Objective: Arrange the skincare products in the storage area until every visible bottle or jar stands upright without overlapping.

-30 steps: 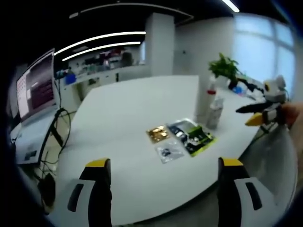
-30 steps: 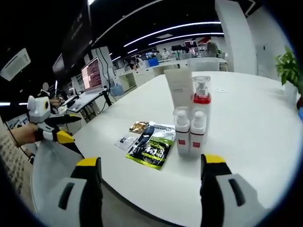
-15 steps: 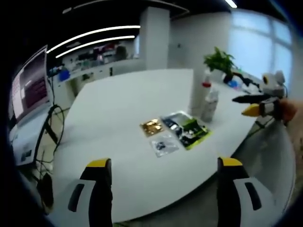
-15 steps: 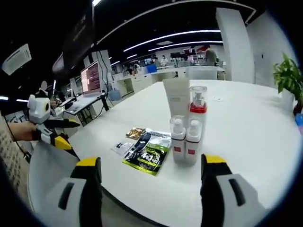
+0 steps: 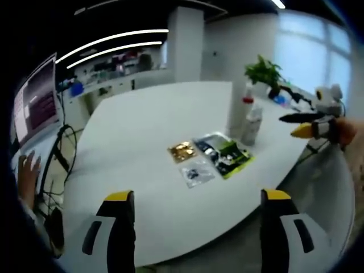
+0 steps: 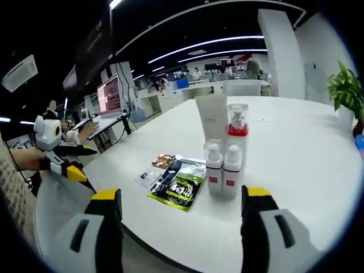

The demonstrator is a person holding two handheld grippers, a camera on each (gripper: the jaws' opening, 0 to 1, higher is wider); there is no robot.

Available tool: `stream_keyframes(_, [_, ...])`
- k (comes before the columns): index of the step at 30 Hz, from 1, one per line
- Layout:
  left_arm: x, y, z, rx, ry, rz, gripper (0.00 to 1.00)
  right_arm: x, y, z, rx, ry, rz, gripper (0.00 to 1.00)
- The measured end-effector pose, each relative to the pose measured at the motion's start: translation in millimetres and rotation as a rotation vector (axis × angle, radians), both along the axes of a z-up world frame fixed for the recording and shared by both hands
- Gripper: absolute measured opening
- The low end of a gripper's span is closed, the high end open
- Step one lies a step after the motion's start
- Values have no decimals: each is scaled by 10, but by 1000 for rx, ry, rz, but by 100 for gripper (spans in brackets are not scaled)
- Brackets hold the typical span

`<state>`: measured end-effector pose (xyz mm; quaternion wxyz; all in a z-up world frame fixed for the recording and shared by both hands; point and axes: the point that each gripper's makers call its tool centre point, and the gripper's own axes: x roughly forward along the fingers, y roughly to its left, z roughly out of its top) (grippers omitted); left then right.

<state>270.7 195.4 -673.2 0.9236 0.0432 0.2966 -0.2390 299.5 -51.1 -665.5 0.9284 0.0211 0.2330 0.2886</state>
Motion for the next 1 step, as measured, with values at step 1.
stream_keyframes(1, [0,0,0,0,0,0,89,0,1,-1,0,1,0,87])
